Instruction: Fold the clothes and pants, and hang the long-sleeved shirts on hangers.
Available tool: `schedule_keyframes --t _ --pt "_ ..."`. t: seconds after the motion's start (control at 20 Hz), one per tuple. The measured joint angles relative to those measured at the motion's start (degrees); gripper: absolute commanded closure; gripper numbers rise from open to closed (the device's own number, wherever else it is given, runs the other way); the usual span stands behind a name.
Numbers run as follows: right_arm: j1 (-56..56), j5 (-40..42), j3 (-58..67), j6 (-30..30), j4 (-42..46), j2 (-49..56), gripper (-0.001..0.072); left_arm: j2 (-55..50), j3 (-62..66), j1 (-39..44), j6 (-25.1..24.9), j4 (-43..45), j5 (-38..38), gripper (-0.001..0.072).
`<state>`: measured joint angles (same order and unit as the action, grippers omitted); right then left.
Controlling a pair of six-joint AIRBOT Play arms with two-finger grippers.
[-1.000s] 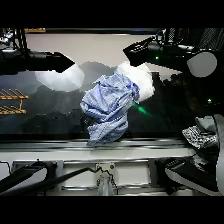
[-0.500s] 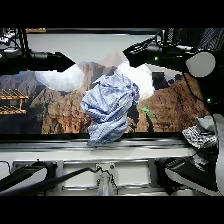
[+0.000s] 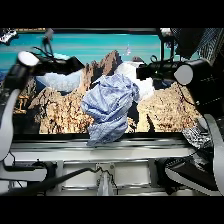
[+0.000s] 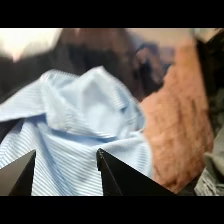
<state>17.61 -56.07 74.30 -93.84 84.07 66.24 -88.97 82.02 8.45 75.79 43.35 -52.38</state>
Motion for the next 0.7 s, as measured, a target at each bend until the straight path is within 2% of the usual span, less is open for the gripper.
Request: schedule_keyframes --t 0.25,0.65,0.7 --pt "-1.1 1.4 -6.5 -4.3 1.0 0.0 0.0286 -11.6 4.7 4.3 0.1 -1.9 1.0 0.0194" --pt "-1.2 1.8 -10.4 -5.6 0.6 -0.2 0.0286 -23.8 12.6 9.6 -1.0 -6.1 3.2 0.0212" --pt "-1.3 1.8 -10.5 -5.7 0.5 -0.4 0.0286 -24.7 13.1 10.3 -1.0 -6.4 3.8 0.0399"
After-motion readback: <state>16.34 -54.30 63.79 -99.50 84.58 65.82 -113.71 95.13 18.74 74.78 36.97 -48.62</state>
